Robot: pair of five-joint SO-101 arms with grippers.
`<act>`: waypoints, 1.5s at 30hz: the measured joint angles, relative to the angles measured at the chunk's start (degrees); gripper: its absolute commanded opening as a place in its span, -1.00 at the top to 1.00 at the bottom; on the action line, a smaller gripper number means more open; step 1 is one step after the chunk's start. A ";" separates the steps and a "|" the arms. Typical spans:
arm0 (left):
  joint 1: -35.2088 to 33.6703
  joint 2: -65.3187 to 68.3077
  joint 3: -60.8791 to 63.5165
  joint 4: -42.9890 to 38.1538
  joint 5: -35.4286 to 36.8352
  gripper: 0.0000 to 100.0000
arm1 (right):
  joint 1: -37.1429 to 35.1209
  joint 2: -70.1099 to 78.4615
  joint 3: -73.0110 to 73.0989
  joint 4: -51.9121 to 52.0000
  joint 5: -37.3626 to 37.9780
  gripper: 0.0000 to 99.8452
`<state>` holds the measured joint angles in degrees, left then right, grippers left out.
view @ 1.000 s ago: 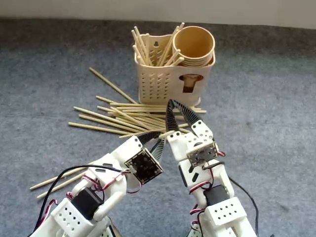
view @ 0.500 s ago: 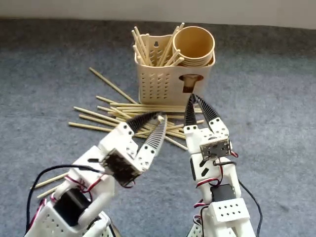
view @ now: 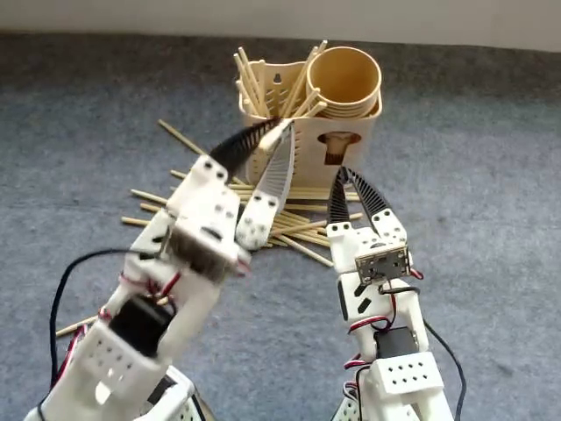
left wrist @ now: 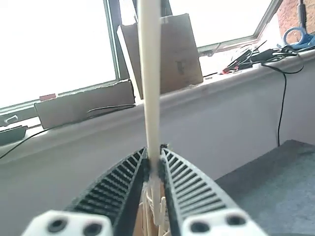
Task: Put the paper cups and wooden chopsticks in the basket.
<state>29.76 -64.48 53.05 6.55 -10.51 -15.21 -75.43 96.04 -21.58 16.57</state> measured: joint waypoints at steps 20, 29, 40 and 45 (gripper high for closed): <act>-12.31 41.14 -19.25 -6.77 7.21 0.79 | 0.00 0.00 0.00 1.05 0.18 0.99; -12.48 41.23 -28.13 13.01 12.04 0.78 | 0.00 0.00 0.00 1.05 0.18 0.99; -17.76 41.23 -47.74 53.89 12.31 0.78 | 0.00 0.00 0.00 1.05 0.18 0.99; -22.86 41.14 -49.93 67.87 9.23 0.78 | 0.00 0.00 0.00 1.05 0.18 0.99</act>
<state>6.90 -23.34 3.12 74.42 -1.27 -15.21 -75.43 96.04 -20.53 16.75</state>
